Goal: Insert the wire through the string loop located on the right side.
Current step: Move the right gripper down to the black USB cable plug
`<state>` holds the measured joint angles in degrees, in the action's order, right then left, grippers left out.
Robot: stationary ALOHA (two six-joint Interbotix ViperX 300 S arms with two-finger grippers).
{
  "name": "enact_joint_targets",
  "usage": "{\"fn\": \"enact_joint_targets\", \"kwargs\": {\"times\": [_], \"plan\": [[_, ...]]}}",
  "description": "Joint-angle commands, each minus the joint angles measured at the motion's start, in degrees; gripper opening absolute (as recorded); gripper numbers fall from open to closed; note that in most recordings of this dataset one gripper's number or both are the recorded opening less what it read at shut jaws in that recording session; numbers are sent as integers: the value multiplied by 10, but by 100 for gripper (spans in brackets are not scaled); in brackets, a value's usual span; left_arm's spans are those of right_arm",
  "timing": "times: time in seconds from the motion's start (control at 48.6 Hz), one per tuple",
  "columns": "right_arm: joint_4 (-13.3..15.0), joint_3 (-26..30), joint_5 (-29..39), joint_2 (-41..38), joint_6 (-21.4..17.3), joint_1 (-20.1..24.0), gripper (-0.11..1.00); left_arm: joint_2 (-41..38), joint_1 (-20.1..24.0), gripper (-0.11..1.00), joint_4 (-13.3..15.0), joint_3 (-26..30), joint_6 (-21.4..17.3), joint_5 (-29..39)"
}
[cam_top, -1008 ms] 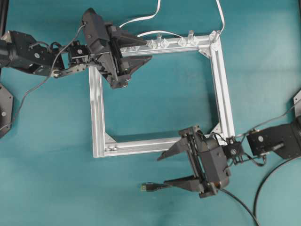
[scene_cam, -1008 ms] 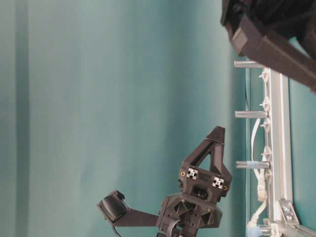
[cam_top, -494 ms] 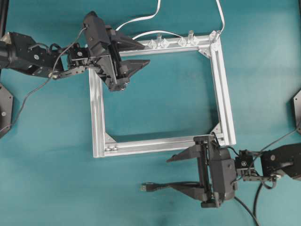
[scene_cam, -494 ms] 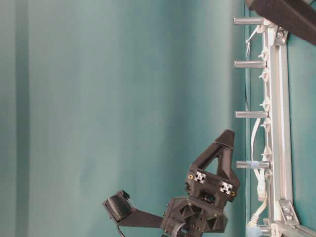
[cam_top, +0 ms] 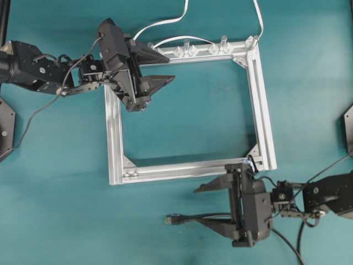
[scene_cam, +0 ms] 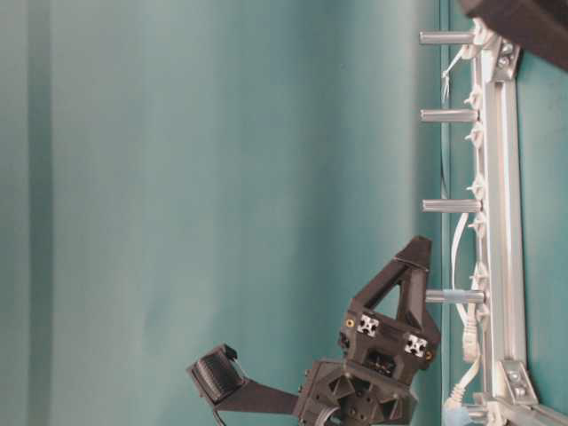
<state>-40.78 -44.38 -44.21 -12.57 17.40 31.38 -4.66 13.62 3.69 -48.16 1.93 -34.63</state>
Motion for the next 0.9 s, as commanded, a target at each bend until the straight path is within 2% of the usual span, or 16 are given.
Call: {"fn": "enact_joint_targets", "kwargs": {"times": [0.0, 0.473, 0.884], "plan": [[0, 18, -4, -6, 0, 7, 84, 18, -4, 68, -2, 5, 4, -3], [-1, 62, -3, -82, -2, 11, 84, 17, -9, 68, -2, 5, 5, -3], [0, 68, -2, -98, -2, 11, 84, 17, -9, 68, -1, 5, 5, -3]]}}
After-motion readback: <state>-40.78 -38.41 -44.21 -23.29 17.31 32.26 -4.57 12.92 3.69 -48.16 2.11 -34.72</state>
